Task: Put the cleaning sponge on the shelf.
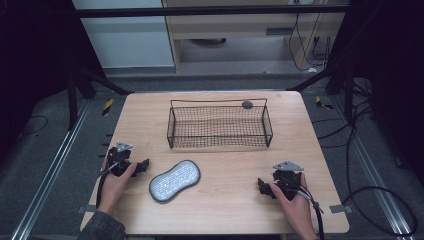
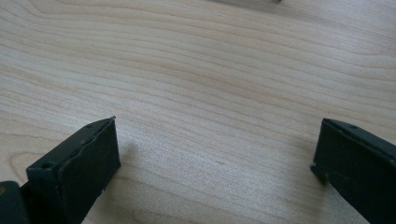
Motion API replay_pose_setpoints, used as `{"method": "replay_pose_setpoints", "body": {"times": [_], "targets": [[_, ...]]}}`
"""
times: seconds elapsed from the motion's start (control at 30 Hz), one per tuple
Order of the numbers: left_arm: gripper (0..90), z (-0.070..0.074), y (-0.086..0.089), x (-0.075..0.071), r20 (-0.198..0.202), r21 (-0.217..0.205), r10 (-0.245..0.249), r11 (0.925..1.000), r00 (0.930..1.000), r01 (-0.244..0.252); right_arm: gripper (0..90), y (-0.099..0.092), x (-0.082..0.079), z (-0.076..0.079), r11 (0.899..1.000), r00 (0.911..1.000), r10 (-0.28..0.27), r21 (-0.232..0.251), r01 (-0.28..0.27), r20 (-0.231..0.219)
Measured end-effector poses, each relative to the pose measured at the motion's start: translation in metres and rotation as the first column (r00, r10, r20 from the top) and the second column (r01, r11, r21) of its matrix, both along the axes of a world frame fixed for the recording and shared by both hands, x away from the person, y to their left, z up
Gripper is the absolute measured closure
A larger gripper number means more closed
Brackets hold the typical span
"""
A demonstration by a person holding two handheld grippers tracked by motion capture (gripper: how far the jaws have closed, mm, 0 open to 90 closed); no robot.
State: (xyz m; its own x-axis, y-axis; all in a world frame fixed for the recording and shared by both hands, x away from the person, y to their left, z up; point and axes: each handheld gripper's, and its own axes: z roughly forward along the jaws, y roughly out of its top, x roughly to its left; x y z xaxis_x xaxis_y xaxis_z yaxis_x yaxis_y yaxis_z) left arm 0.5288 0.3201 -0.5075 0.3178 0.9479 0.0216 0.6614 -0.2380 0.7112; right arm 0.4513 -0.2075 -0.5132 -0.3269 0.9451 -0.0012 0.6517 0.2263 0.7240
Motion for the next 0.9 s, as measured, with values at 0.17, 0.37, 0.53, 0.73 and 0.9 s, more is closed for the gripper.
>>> {"method": "replay_pose_setpoints", "body": {"times": [0.17, 0.37, 0.53, 0.73, 0.9], "targets": [[0.0, 0.001, 0.000, 0.000, -0.003, 0.002, -0.004, 1.0000, 1.0000, 0.004, 0.4, 0.000, 0.000, 0.000, 1.000, 1.0000, -0.001, -0.004, 0.001, 0.003], [2.9, 0.006, -0.005, -0.004, 0.003, 0.015, -0.039, 0.9991, 0.9992, 0.039, 0.4, 0.000, -0.001, 0.000, 1.000, 1.0000, 0.000, 0.000, 0.000, 0.001], [2.8, 0.014, -0.009, -0.008, 0.023, 0.013, -0.061, 0.9981, 0.9979, 0.061, 0.4, 0.000, -0.001, 0.000, 1.000, 1.0000, -0.001, -0.001, 0.001, 0.000], [2.4, 0.019, -0.014, -0.012, 0.043, 0.015, -0.101, 0.9948, 0.9939, 0.101, 0.4, 0.000, -0.002, 0.000, 1.000, 1.0000, 0.003, 0.001, -0.003, 0.001], [2.3, 0.022, -0.015, -0.014, 0.046, 0.021, -0.108, 0.9940, 0.9930, 0.108, 0.4, 0.000, -0.002, 0.000, 1.000, 1.0000, 0.002, 0.005, -0.002, -0.002]]}}
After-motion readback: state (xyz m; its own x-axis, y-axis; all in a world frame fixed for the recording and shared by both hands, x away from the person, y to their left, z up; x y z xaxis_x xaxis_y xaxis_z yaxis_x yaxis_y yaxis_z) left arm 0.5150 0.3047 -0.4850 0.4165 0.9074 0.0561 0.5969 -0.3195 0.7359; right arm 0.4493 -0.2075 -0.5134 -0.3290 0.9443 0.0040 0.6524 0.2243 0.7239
